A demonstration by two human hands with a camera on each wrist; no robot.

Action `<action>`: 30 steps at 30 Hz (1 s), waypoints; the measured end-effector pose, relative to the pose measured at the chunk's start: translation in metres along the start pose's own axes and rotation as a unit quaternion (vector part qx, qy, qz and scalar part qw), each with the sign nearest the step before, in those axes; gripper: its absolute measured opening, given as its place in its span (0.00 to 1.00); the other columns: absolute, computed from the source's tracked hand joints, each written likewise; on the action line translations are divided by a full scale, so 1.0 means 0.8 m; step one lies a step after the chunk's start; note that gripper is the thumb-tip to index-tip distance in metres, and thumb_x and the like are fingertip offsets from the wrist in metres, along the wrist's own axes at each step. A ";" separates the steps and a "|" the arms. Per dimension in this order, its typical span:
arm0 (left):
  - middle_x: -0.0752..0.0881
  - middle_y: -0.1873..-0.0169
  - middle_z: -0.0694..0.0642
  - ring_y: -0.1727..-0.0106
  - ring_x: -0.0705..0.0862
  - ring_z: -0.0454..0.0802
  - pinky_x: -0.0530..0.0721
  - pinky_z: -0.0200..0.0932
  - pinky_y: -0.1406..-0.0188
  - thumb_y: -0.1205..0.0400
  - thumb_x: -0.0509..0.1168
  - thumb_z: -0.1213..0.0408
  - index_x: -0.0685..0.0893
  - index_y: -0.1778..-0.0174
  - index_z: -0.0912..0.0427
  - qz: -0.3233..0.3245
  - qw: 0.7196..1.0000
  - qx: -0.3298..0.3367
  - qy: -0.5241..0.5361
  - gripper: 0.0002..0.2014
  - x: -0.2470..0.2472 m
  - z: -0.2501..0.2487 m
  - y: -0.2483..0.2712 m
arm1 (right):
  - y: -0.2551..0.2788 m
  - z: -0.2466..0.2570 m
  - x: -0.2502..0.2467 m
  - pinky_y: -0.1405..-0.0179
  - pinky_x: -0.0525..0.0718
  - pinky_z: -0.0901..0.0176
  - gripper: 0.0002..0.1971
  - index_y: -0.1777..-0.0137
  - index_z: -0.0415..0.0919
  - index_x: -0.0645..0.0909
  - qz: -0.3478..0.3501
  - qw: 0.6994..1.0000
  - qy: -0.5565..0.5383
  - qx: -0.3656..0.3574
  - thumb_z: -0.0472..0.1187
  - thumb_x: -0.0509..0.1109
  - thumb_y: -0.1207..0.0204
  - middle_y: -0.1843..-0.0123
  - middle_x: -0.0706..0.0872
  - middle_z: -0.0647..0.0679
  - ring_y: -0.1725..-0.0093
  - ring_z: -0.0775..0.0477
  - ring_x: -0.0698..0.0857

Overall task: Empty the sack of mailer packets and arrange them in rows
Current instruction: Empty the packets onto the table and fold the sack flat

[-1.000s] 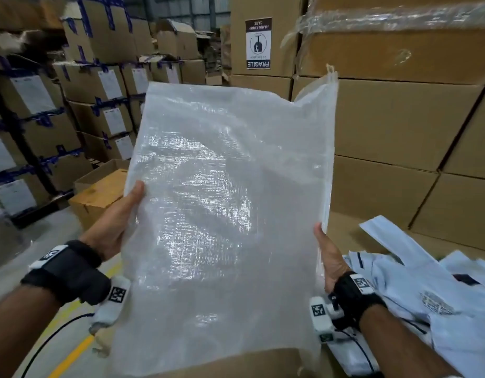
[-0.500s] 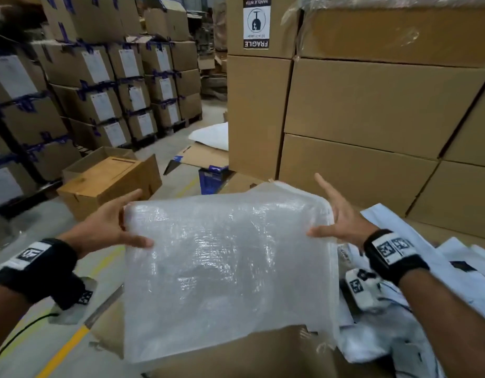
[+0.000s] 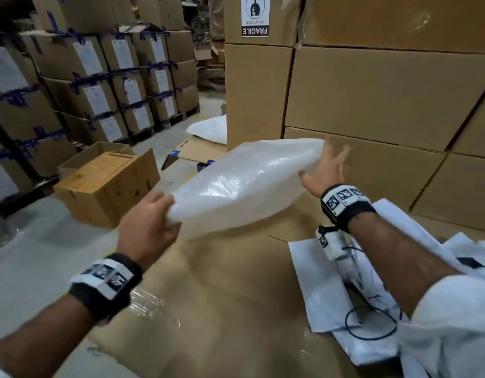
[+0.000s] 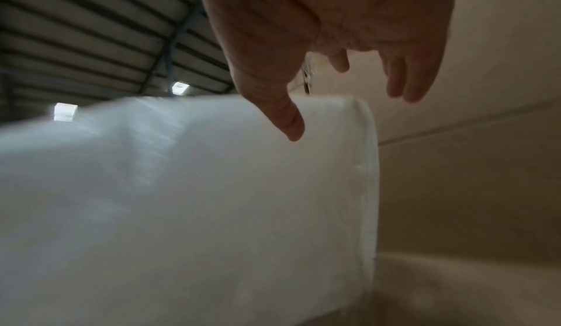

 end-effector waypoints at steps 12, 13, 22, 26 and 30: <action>0.78 0.44 0.49 0.49 0.81 0.53 0.84 0.49 0.57 0.24 0.67 0.60 0.74 0.41 0.50 0.197 0.959 0.170 0.112 0.17 0.192 -0.175 0.066 | 0.130 -0.077 0.232 0.38 0.87 0.40 0.37 0.34 0.43 0.75 0.176 0.837 -0.434 0.283 0.52 0.85 0.42 0.43 0.88 0.44 0.44 0.39 0.89; 0.77 0.37 0.47 0.40 0.79 0.50 0.83 0.46 0.46 0.24 0.68 0.52 0.74 0.36 0.48 0.204 0.950 0.189 0.140 0.20 0.193 -0.175 0.074 | 0.121 -0.083 0.236 0.38 0.88 0.36 0.35 0.34 0.42 0.78 0.177 0.826 -0.459 0.275 0.45 0.83 0.43 0.43 0.90 0.42 0.44 0.36 0.90; 0.48 0.13 0.61 0.13 0.50 0.66 0.42 0.58 0.18 0.20 0.63 0.61 0.45 0.13 0.39 0.257 0.962 0.089 -0.034 0.43 0.283 -0.038 0.075 | 0.130 -0.128 0.311 0.42 0.90 0.38 0.35 0.38 0.32 0.86 0.256 0.776 -0.471 0.332 0.42 0.88 0.48 0.44 0.92 0.36 0.47 0.35 0.92; 0.63 0.16 0.63 0.17 0.65 0.67 0.62 0.62 0.20 0.20 0.60 0.63 0.58 0.15 0.39 0.277 0.950 0.126 -0.073 0.37 0.305 -0.039 0.081 | 0.142 -0.138 0.299 0.24 0.77 0.46 0.66 0.13 0.34 0.54 0.287 0.866 -0.225 0.342 0.62 0.87 0.43 0.19 0.71 0.40 0.23 0.36 0.78; 0.75 0.23 0.65 0.24 0.76 0.66 0.67 0.63 0.23 0.20 0.52 0.61 0.70 0.19 0.45 0.271 0.940 0.179 -0.102 0.30 0.302 -0.061 0.094 | 0.132 -0.121 0.281 0.16 0.64 0.45 0.65 0.14 0.43 0.24 0.221 0.938 -0.129 0.234 0.48 0.79 0.26 0.12 0.44 0.29 0.14 0.30 0.60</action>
Point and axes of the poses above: each hand's wrist, its own y-axis away from the middle knuckle, its own x-axis out of the palm, z = x × y, the point moved 10 cm from there along -y, towards the middle knuckle
